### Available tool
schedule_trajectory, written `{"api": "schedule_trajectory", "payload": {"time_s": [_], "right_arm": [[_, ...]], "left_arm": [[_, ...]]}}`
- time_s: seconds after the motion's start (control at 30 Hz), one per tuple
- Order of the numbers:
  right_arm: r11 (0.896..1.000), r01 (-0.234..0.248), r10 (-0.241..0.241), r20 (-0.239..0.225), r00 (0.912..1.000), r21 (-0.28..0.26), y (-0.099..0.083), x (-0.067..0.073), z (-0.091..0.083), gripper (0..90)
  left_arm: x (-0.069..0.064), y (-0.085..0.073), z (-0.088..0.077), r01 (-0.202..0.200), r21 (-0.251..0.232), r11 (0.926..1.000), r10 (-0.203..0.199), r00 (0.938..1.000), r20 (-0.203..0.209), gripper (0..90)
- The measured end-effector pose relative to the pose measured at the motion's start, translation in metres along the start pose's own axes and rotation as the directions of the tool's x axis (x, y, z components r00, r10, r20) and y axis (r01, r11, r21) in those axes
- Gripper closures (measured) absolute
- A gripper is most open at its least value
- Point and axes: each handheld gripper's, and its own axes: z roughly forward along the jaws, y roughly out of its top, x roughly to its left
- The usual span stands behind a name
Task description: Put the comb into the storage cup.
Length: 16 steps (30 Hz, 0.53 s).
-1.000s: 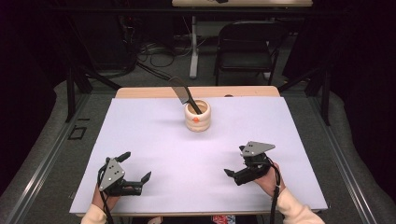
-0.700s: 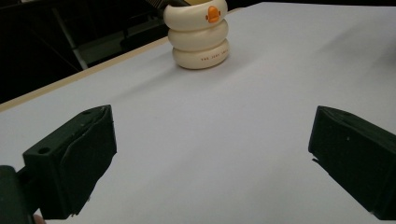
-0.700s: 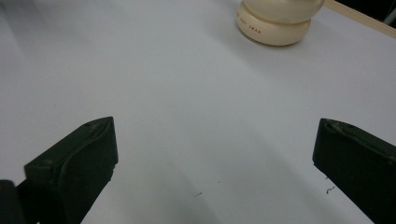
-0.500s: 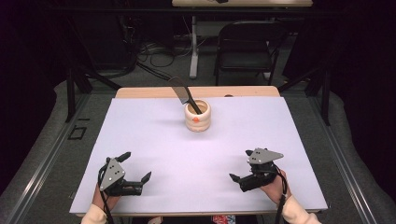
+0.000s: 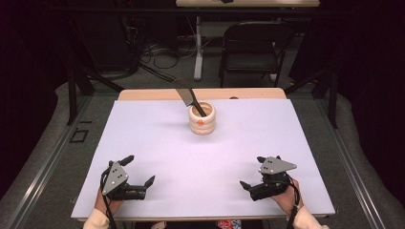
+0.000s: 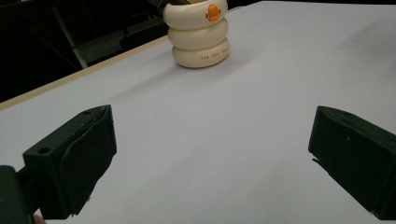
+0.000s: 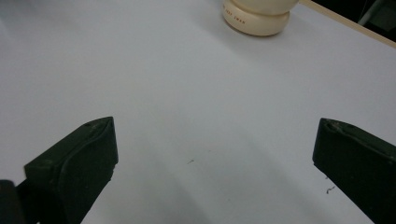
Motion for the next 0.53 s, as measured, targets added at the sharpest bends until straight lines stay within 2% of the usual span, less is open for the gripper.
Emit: {"api": "schedule_trajectory", "payload": {"time_s": [0.53], "right_arm": [[1.0, 0.012, -0.012, 0.013, 0.9998, -0.003, -0.0038, 0.0039, -0.0057, 0.0]], "left_arm": [[-0.0002, 0.0001, 0.0002, -0.001, 0.003, 1.0, 0.001, 1.0, -0.001, 1.0]]}}
